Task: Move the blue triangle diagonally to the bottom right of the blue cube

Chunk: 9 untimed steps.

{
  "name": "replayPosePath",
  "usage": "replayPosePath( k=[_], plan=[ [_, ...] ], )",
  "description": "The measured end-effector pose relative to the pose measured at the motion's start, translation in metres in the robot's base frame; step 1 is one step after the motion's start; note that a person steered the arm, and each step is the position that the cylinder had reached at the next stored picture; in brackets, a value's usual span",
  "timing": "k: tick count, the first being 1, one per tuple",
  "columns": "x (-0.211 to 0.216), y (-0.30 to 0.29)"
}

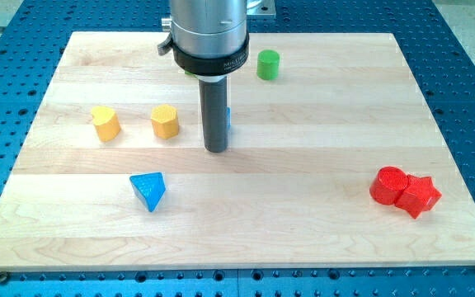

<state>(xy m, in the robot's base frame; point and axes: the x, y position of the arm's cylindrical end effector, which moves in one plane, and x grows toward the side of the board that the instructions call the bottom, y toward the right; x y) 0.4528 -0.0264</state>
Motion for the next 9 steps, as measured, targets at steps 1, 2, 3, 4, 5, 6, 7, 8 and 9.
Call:
replayPosePath(
  k=[1,2,3,4,5,6,7,8,9],
  plan=[
    [-0.008,0.014],
    [0.096,-0.005],
    [0.166,-0.037],
    [0.128,-0.081],
    [0.07,-0.055],
    [0.071,-0.06],
    [0.128,-0.116],
    [0.102,-0.139],
    [0.063,-0.128]
  ],
)
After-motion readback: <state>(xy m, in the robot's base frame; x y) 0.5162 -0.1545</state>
